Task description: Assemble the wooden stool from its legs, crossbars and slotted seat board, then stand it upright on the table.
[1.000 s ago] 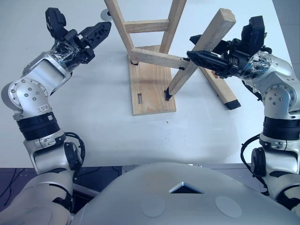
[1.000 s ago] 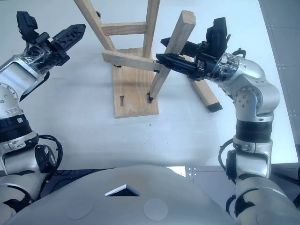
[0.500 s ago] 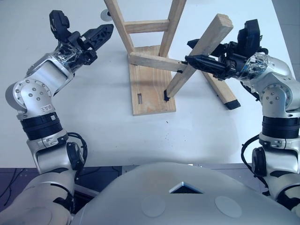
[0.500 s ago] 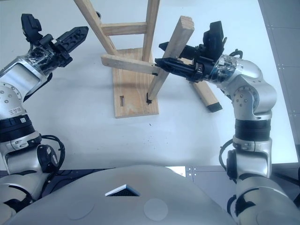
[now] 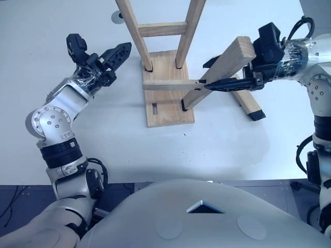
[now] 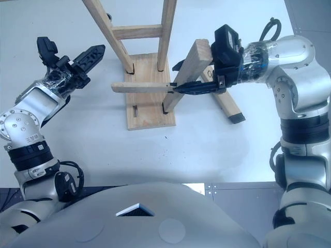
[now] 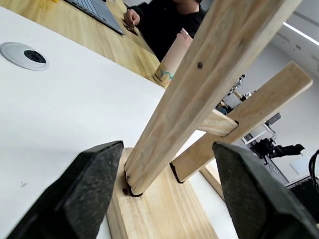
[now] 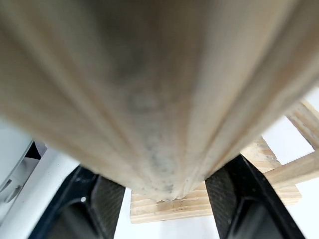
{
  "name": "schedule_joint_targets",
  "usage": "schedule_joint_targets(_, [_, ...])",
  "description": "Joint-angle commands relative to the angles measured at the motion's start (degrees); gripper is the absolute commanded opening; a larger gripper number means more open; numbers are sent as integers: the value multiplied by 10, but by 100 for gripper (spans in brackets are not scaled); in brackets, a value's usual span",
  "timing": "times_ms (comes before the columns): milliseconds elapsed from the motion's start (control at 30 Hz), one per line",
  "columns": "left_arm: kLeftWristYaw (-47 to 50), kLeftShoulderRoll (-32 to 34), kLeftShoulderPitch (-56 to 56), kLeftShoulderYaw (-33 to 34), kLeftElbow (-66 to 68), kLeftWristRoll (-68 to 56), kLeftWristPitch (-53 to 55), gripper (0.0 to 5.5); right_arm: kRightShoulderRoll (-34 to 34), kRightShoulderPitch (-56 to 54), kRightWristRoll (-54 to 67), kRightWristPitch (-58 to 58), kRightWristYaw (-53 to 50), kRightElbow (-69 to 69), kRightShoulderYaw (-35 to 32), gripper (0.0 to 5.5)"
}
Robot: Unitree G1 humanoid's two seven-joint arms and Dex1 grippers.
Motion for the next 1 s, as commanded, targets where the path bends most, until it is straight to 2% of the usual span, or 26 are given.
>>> schedule_joint_targets(33, [14, -10, 16, 16, -7, -1, -18, 328, -11, 57, -64, 17, -46, -17, 50, 208])
schedule_joint_targets(233, [20, -16, 14, 18, -1, 4, -32, 328, 7, 65, -172, -16, -130, 44, 136, 208])
schedule_joint_targets(300, [22, -19, 17, 17, -2, 6, -36, 328, 11, 64, -150, -5, -140, 31, 138, 208])
schedule_joint_targets(400, [23, -24, 21, 16, 0, 12, -44, 328, 18, 39, -77, 33, -146, 12, 102, 208])
schedule_joint_targets(433, [23, -25, 21, 17, 3, 14, -47, 328, 20, 29, -58, 45, -148, 10, 90, 245])
schedule_joint_targets(533, [23, -26, 18, 17, 15, 18, -59, 328, 17, 4, -29, 71, -137, -6, 62, 283])
schedule_joint_targets(733, [24, -33, 26, 13, 21, 31, -84, 328, -61, 23, -108, 25, -75, 11, 74, 393])
schedule_joint_targets(767, [29, -35, 29, 18, 22, 36, -90, 328, -72, 39, -127, 27, -91, 22, 69, 413])
schedule_joint_targets(867, [54, -38, 47, 40, 22, 49, -113, 328, -73, 85, -154, 62, -169, 48, 21, 413])
schedule_joint_targets(933, [59, -27, 61, 46, 26, 66, -123, 328, -73, 125, -128, 110, -205, 21, -40, 444])
schedule_joint_targets(1000, [62, -24, 77, 56, 24, 74, -131, 328, -81, 160, -123, 129, -221, -10, -70, 477])
